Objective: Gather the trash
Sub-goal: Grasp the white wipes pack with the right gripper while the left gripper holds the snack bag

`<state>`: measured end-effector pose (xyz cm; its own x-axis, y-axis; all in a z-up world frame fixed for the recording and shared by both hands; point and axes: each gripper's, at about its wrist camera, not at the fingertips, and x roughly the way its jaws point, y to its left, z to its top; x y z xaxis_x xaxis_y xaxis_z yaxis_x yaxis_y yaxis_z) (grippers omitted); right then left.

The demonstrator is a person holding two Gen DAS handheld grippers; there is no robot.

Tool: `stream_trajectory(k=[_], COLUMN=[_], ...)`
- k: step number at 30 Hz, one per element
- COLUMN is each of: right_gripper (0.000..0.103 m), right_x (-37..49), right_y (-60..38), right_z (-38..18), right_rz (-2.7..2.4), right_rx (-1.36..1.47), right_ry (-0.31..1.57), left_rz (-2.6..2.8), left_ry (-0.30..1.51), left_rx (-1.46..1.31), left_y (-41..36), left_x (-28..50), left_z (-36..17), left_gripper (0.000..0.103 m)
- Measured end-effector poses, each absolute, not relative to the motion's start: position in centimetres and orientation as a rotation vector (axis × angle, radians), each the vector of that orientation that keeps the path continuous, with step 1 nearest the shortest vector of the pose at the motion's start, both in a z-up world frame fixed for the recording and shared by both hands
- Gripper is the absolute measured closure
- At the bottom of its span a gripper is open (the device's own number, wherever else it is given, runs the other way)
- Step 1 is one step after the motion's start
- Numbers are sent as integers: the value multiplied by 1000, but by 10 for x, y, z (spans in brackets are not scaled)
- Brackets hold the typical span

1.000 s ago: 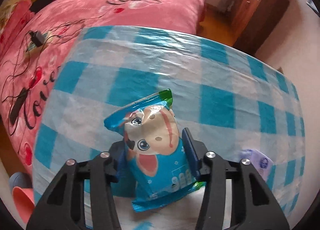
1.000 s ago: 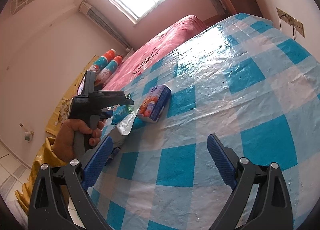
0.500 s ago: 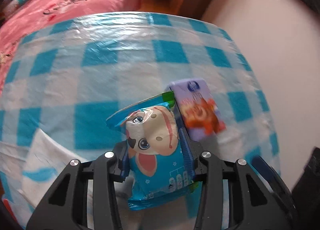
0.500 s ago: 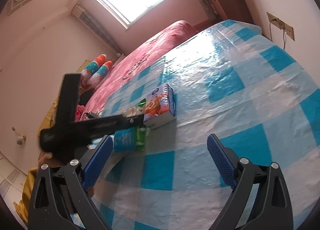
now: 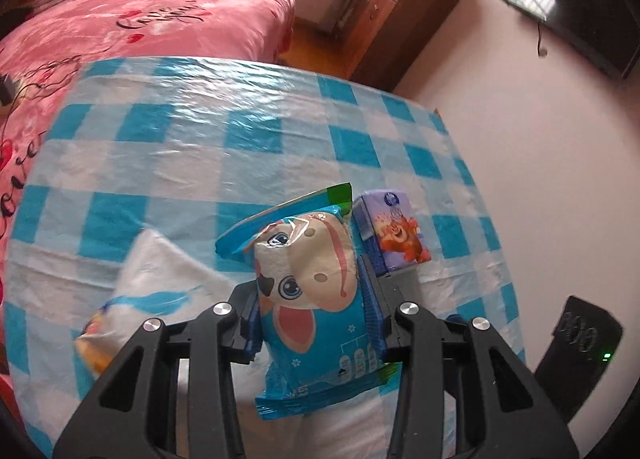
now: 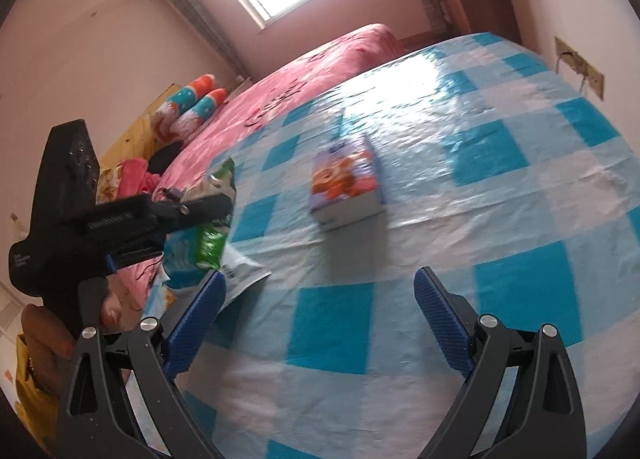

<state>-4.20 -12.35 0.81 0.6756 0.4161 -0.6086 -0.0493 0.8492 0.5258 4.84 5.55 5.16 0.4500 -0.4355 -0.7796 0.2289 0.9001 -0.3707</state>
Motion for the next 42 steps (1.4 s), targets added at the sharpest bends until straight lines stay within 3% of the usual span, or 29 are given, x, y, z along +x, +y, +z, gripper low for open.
stream_trajectory(k=[25, 42], right_gripper=[9, 8], right_x=[14, 45], right_y=[2, 35], right_z=[20, -6], right_rz=[544, 547], right_rx=[115, 3], right_ry=[935, 953], left_rz=[-260, -267], left_ry=[1014, 1044], left_rx=[-395, -424], left_y=[213, 237], left_x=[-16, -40], left_z=[31, 8], left_gripper=[61, 61])
